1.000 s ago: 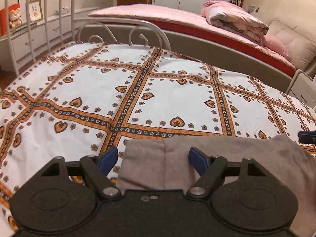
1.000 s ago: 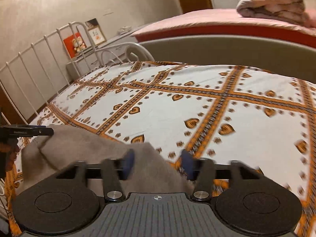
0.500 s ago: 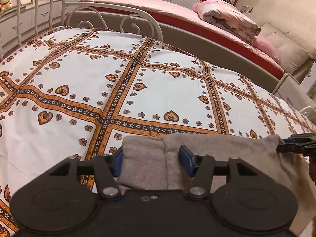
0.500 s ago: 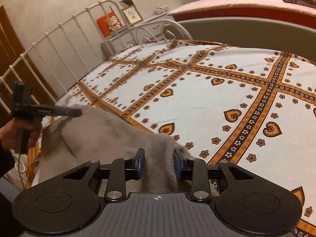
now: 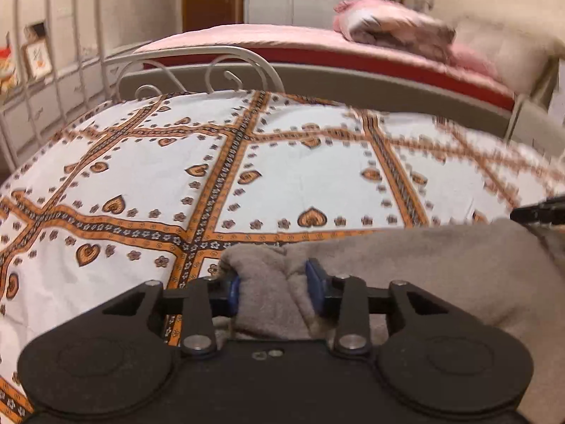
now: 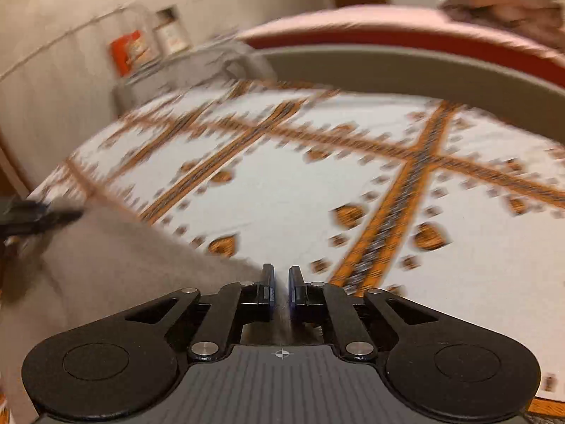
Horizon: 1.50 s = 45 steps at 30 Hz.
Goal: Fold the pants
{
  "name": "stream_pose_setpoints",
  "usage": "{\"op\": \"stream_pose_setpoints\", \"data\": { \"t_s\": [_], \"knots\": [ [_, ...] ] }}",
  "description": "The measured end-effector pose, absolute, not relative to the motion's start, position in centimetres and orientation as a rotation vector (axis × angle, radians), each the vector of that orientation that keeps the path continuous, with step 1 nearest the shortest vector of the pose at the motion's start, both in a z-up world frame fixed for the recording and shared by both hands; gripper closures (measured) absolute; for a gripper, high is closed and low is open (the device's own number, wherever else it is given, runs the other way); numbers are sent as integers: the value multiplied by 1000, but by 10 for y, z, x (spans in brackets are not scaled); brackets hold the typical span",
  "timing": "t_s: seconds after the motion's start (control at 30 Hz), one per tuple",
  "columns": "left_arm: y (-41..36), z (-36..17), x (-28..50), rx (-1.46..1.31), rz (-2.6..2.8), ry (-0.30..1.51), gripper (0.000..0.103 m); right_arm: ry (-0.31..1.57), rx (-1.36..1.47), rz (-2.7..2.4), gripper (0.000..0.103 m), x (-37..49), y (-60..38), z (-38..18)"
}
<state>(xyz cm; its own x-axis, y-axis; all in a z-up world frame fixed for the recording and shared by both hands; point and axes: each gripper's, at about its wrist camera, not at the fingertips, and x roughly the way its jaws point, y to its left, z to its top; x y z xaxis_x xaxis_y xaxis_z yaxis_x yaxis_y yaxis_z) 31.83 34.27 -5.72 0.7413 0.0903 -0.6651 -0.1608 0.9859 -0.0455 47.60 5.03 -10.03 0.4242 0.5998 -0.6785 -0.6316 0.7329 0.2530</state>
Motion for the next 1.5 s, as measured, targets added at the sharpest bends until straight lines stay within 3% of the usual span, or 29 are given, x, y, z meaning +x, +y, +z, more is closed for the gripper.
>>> {"op": "stream_pose_setpoints", "data": {
  "t_s": [0.07, 0.17, 0.27, 0.33, 0.5, 0.63, 0.77, 0.87, 0.93, 1.03, 1.13, 1.23, 1.3, 1.43, 1.5],
  "knots": [
    [351, -44, 307, -166, 140, 708, 64, 764, -15, 730, 97, 471, 32, -82],
    [334, -20, 293, -62, 196, 678, 62, 707, 24, 777, 97, 453, 7, -59],
    [307, -2, 288, 53, 283, 636, 40, 705, 20, 811, 97, 429, 6, -52],
    [289, 4, 288, 48, 228, 620, 37, 700, 17, 820, 97, 412, 15, -53],
    [221, -28, 306, 157, 149, 686, 35, 745, 16, 814, 97, 385, 50, -70],
    [220, -77, 317, 178, 188, 768, 32, 808, -133, 734, 97, 375, 74, -97],
    [226, -55, 311, 136, 217, 728, 36, 793, -65, 701, 97, 377, 53, -87],
    [231, -64, 309, 154, 240, 749, 29, 743, -56, 691, 97, 377, 40, -79],
    [235, -72, 305, 152, 229, 741, 29, 827, -124, 641, 97, 387, 42, -95],
    [236, -55, 301, 126, 244, 721, 31, 804, -111, 652, 97, 385, 30, -88],
    [241, -55, 297, 108, 241, 739, 32, 719, -77, 629, 97, 373, -4, -70],
    [239, -66, 292, 157, 219, 741, 31, 814, -178, 523, 97, 378, -34, -88],
    [238, -56, 288, 148, 230, 729, 32, 811, -89, 543, 97, 376, -68, -84],
    [234, -46, 275, 148, 230, 719, 25, 735, -85, 416, 97, 362, -135, -66],
    [235, -63, 277, 179, 231, 808, 22, 845, -131, 301, 97, 372, -167, -84]
  ]
}}
